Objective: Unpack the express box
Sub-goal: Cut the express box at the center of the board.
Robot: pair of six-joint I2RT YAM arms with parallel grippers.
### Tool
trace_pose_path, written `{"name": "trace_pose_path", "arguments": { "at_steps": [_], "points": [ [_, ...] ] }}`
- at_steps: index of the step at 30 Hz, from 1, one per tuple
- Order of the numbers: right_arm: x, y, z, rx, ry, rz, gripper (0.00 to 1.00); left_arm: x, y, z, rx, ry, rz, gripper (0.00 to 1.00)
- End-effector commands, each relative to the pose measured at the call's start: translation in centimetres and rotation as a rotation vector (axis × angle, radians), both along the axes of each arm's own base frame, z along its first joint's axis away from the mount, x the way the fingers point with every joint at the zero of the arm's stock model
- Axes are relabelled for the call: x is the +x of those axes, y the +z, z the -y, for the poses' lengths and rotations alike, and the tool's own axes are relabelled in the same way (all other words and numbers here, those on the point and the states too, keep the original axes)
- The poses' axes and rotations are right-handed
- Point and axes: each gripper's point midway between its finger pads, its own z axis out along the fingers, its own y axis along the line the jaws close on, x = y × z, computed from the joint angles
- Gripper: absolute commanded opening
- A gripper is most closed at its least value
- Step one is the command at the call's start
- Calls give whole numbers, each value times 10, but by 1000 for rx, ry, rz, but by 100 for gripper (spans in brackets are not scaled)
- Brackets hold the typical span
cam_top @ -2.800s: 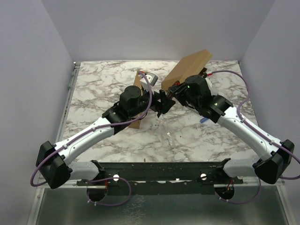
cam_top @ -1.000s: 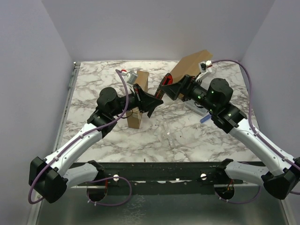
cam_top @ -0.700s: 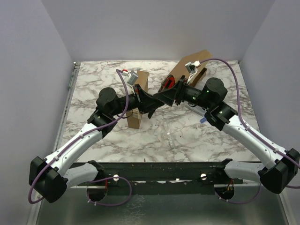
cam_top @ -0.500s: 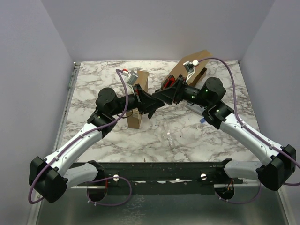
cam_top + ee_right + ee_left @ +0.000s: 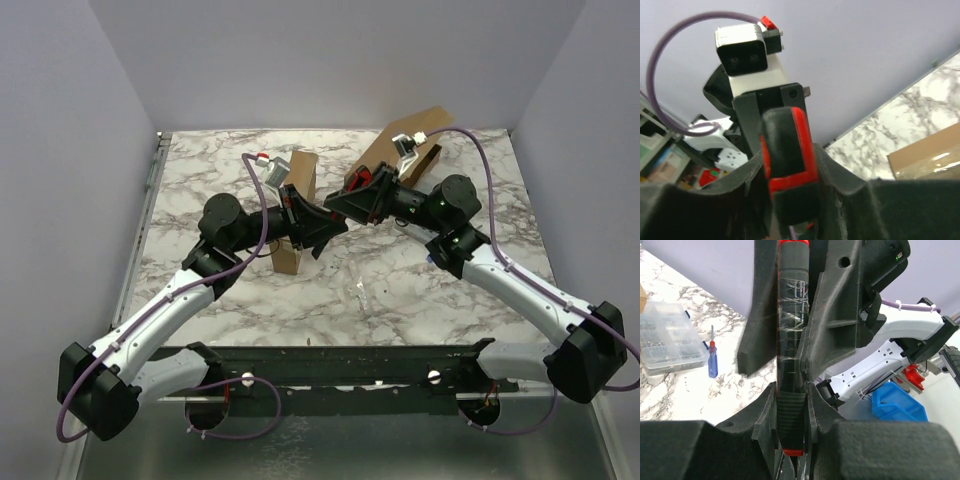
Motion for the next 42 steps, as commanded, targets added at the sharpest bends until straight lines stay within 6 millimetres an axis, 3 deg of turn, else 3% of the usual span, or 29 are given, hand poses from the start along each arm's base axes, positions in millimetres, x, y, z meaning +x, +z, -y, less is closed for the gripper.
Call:
{"name": "trace_pose_path", "arguments": {
  "at_steps": [1,2,4,5,7,9,11,15,18,25,29,33,42],
  "points": [
    [-8,-1,-6,8,88,52,18,-11,16,-3,-40,-25,53,0],
    [-8,-3,-7,2,92,77,4,-8,16,-3,-34,-14,44,3],
    [2,-12,-4,-58,19,142,0,8,6,-9,45,86,28,30],
    [17,-19,1,-115,-78,151,0,23,-7,-19,127,188,0,44],
    [52,-25,22,-214,-318,169,0,56,-36,-58,282,463,-100,67],
    [66,-27,33,-276,-411,248,0,80,-66,-112,386,729,-239,83],
    [62,-25,24,-279,-356,344,0,88,-95,-145,444,829,-375,83],
    [50,-15,-1,-206,-247,480,0,93,-138,-157,405,745,-578,77],
    [36,-11,-36,-217,-203,580,0,97,-144,-160,348,723,-582,78],
    [35,-10,-79,-212,-202,655,0,98,-171,-159,389,667,-595,73],
    [35,-13,-95,-217,-199,669,0,98,-179,-162,396,678,-604,72],
    [37,-18,-104,-223,-199,677,0,97,-186,-163,406,677,-619,65],
    [37,-42,-120,-266,-172,673,0,95,-195,-166,418,679,-638,58]
  ]
}}
